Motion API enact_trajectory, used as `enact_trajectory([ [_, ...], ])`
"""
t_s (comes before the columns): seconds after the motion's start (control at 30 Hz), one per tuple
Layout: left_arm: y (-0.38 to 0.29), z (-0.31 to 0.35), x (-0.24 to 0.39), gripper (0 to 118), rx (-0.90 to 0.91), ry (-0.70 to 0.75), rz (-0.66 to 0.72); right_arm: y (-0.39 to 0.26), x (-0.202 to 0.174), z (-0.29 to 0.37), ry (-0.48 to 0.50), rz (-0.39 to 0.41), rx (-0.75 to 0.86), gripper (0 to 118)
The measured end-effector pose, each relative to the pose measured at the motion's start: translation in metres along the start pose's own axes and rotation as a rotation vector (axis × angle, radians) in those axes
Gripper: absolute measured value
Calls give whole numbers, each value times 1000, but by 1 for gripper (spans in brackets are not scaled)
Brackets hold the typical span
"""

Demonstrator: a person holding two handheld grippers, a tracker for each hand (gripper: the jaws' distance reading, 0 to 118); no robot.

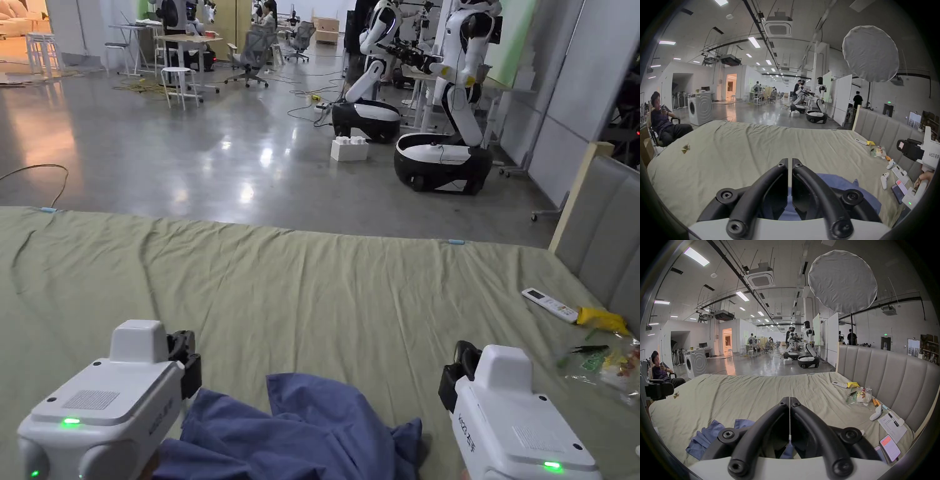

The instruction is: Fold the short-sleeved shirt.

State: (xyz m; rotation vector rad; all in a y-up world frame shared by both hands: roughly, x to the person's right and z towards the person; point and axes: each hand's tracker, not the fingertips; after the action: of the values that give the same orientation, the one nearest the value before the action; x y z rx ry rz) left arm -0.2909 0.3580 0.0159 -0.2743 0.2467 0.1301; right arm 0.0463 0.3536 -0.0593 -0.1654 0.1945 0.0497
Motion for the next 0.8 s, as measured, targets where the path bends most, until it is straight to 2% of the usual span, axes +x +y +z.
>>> enact_trajectory([
  [0.07, -2, -2, -1, 2, -14, 14, 20, 0, -2, -1, 5, 1, -1, 1],
  [0.1, -10, -3, -38, 2, -19, 34, 29, 0, -3, -2, 8, 3, -2, 1],
  [0.2, -18, -10, -60, 2, -54, 59, 62, -1, -6, -4, 17, 8, -8, 1],
  [0.23, -3, 10, -37, 2, -74, 56, 75, -1, -7, -5, 20, 10, -10, 1],
  [0.3, -5, 4, -41, 2, -151, 51, 90, -3, -9, -8, 24, 14, -19, 1],
  [0.6, -48, -75, -85, 2, -440, 10, 126, -18, -11, -24, 41, 26, -70, 1],
  [0.8, -60, -110, -76, 4, -498, -21, 113, -31, -6, -40, 38, 29, -115, 1],
])
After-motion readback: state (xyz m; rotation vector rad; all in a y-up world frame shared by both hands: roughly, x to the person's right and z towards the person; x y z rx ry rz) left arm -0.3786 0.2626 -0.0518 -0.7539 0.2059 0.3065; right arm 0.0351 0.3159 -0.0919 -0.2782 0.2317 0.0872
